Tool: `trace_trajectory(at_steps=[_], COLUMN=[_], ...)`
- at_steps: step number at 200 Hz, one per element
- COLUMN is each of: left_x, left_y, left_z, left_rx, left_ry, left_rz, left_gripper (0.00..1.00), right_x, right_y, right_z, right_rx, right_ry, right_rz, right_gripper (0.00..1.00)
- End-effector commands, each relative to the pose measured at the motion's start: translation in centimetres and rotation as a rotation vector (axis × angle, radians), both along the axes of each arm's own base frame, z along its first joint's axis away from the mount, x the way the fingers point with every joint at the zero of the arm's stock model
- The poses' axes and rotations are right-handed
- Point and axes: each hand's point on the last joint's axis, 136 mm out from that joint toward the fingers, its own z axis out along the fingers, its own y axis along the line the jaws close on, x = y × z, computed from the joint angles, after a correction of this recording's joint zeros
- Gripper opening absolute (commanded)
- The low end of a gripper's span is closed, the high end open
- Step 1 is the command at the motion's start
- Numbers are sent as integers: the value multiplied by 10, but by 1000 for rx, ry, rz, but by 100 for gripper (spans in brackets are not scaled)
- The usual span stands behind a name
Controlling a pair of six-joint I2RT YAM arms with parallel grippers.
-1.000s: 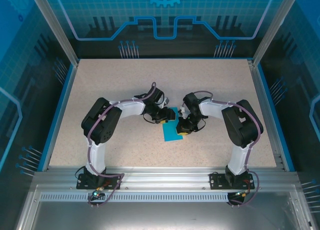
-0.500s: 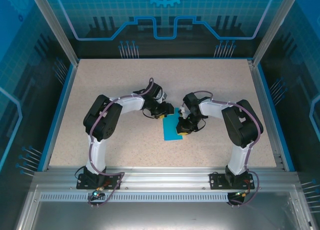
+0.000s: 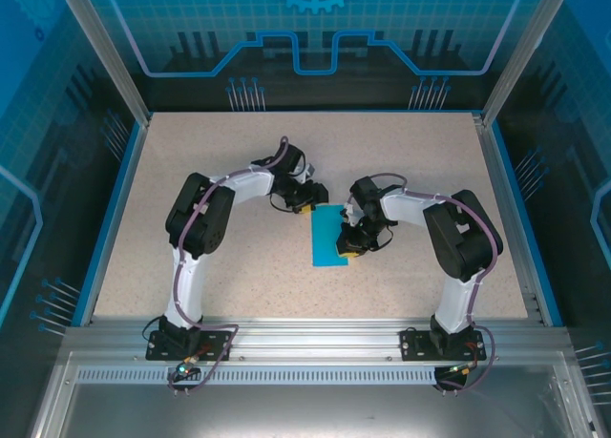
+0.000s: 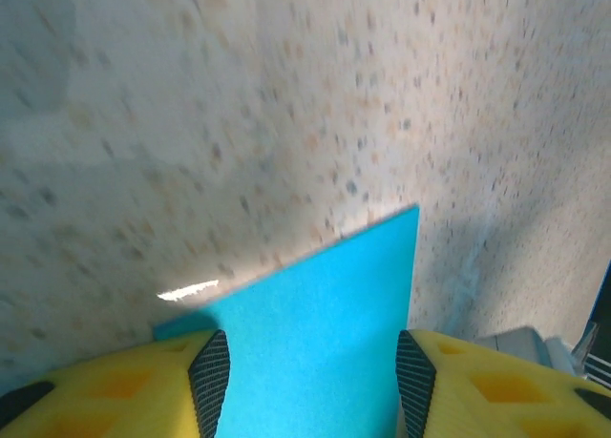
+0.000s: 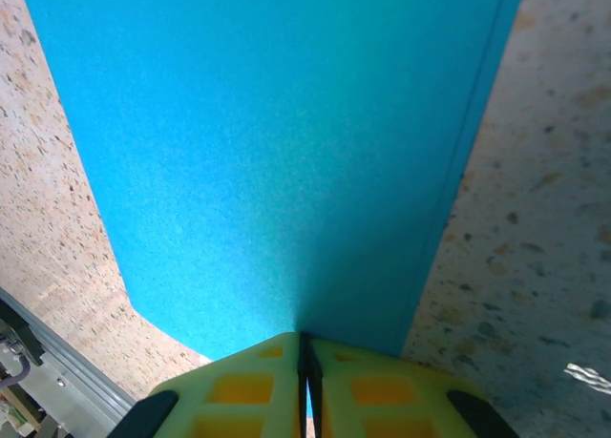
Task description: Fold a paper plane with a square sheet of paper (fold left side to right side)
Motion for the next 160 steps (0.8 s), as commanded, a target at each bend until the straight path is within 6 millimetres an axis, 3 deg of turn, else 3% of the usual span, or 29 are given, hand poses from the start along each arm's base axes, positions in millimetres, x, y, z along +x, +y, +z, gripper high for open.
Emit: trace_trajectory(at_steps=[1,36,60,97,132,160], left_x=[31,42,28,-30,-98,-124], left_y=[35,33,36,40,13,-8], left_z=[-15,23,56,78,74,57], left_rx=[87,43,18,-31,-105,-92], left_ry=[-42,-118,-164,-146,-60,-4], left_rz=[62,51,42,16,-62,-103], left_gripper=[55,56,56,55,55,54], right_x=[-26,-9,9,26,29,31], right_y=[-34,-14,-6,-20,-41,-45], right_z=[-38,-19,10,43,40,36], right_rx=[-189,-76,-16,-13,-24,10], right_ry=[79,3,-96,-200,-194,-175], right_rz=[1,-14,-33,-66,-136,-192], right_gripper=[13,16,23,40,47,53])
